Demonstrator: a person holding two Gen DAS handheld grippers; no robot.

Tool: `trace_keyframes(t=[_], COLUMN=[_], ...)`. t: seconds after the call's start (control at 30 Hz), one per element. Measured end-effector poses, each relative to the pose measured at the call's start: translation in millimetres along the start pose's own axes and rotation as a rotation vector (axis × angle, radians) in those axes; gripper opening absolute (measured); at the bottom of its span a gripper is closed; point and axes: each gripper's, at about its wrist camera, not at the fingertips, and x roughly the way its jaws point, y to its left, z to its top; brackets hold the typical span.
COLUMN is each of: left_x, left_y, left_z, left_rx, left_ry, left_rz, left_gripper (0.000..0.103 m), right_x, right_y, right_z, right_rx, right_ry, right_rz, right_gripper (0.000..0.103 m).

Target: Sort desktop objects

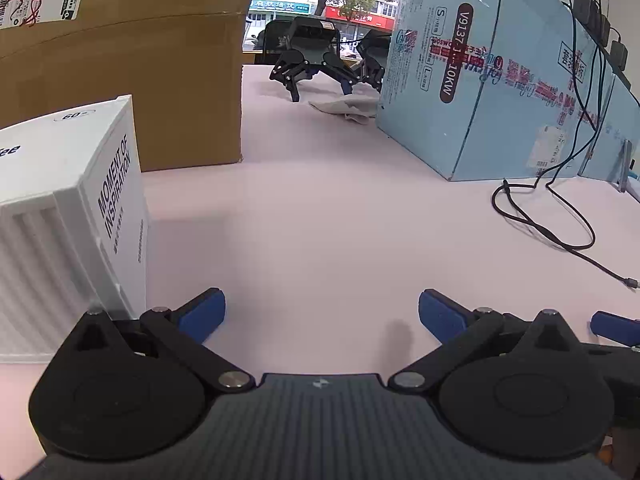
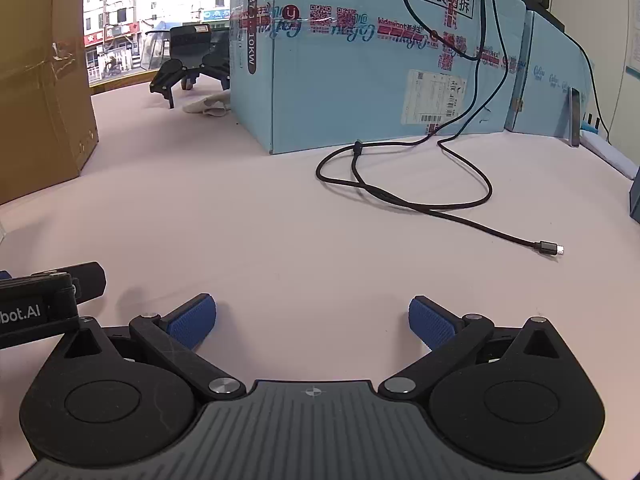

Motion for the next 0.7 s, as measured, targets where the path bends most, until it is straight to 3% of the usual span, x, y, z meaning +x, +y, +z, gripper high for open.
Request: trace_keyframes(t=[0.23, 0.3, 0.37, 0.4, 0.7], left_x=[-0.2, -0.3, 0.0, -0.9, 0.8], left_y=[3.5, 0.3, -12.8, -15.1, -10.2], left_z=[5.8, 4.6, -5.1, -6.4, -6.1], left_rx=[0.024, 0.082, 0.216, 0.225, 0.181], left_ry=[0.043, 0.062, 0.043, 0.036, 0.039], left_rz=[-0.036, -0.036, 0.010, 0.019, 0.006], left_gripper=[0.103, 0.103, 0.103, 0.103, 0.103], right_x=[-1.7, -1.5, -1.5, -1.8, -1.5], right_y=[4.6, -1.5, -7.6, -8.2, -5.3], right_z=[0.4, 1.1, 1.4, 1.4, 0.2], right_rx=[-0.012, 0.047, 0.091, 0.096, 0.079], right_ry=[-0.006, 0.006, 0.009, 0.008, 0.004], right_rz=[-0.016, -0.003, -0.014, -0.017, -0.035], right_gripper=[0.103, 0.103, 0.103, 0.103, 0.103])
